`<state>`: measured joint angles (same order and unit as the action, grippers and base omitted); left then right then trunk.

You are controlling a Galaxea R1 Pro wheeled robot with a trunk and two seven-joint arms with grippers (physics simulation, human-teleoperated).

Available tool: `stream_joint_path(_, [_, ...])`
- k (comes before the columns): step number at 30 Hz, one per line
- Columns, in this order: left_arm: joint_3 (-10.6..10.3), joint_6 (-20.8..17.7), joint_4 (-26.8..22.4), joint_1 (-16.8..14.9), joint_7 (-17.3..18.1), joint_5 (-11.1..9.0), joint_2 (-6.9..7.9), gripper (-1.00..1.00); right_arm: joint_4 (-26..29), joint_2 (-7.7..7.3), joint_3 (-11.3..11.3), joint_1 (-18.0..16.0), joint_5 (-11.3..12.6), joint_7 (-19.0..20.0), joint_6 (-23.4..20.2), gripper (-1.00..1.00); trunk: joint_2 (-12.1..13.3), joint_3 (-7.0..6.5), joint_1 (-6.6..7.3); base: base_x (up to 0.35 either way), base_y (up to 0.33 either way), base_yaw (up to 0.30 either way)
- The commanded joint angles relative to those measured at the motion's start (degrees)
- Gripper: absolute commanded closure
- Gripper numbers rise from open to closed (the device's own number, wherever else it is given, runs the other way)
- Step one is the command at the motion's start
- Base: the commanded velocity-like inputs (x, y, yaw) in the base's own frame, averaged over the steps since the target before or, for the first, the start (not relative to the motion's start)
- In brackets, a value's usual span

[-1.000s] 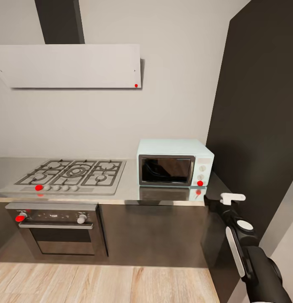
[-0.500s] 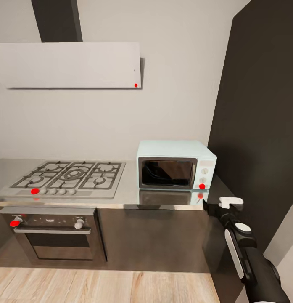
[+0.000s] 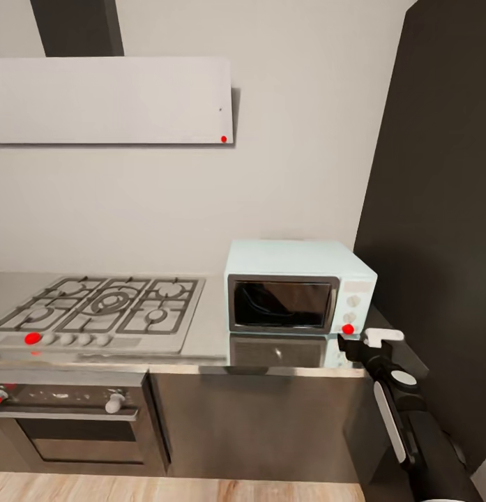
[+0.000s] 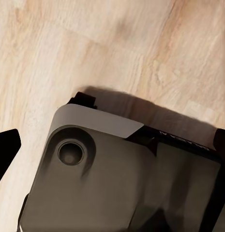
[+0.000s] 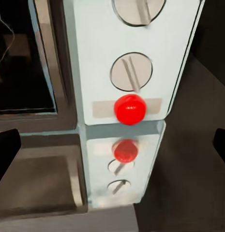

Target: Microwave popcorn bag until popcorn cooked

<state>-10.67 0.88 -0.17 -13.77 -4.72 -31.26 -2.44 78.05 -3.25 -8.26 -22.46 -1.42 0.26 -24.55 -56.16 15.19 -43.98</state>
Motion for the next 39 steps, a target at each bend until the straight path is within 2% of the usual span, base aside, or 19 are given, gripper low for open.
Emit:
stream_joint_path(1, [-0.49, 0.09, -0.01, -0.03, -0.21, -0.47, -0.02, -1.00, -0.09, -0.11, 0.00, -0.04, -0.15, 0.11, -0.32, -1.00, -0.05, 0.07, -0.03, 0.256, 0.000, 0.000])
stream_joint_path(5, [-0.49, 0.09, -0.01, -0.03, -0.21, -0.47, -0.02, -1.00, -1.48, -0.25, 0.00, -0.04, -0.17, 1.88, -0.35, -1.00, -0.05, 0.07, -0.03, 0.232, 0.000, 0.000])
stream_joint_path(8, [-0.49, 0.09, -0.01, -0.03, -0.21, -0.47, -0.07, -1.00, -1.80, -0.38, 0.00, -0.04, -0.10, 5.29, -0.50, -1.00, -0.05, 0.07, -0.03, 0.151, 0.000, 0.000])
stream_joint_path(11, [-0.49, 0.12, -0.01, -0.02, -0.21, -0.49, -0.10, -1.00, -1.96, -0.88, -0.22, -0.04, -0.02, 6.61, -0.57, -1.00, -0.05, 0.07, -0.03, 0.034, 0.000, 0.000])
stream_joint_path(16, [-0.49, 0.18, -0.01, -0.03, -0.29, -0.55, -0.18, -1.00, -1.94, -1.13, -1.41, -0.04, -0.09, 6.68, -0.51, -1.00, -0.05, 0.07, -0.03, 0.004, -0.072, 0.000])
stream_joint_path(21, [-0.49, 0.18, -0.01, -0.02, -0.26, -0.55, -0.19, -1.00, -1.93, -1.13, -1.49, -0.04, -0.42, 6.88, -0.50, -1.00, -0.05, 0.07, -0.03, 0.000, -0.191, 0.000])
stream_joint_path(31, [-0.49, 0.26, -0.01, -0.03, -0.29, -0.55, -0.11, -1.00, -1.85, -0.60, -1.41, -0.04, -0.44, 6.78, -0.54, -1.00, -0.05, 0.07, -0.03, 0.000, -0.008, 0.000])
stream_joint_path(39, [-0.49, 0.27, -0.01, -0.02, -0.29, -0.55, -0.05, -1.00, -1.99, -0.75, -1.49, -0.04, -0.43, 6.45, -0.85, -1.00, -0.05, 0.07, -0.03, 0.000, 0.000, 0.000])
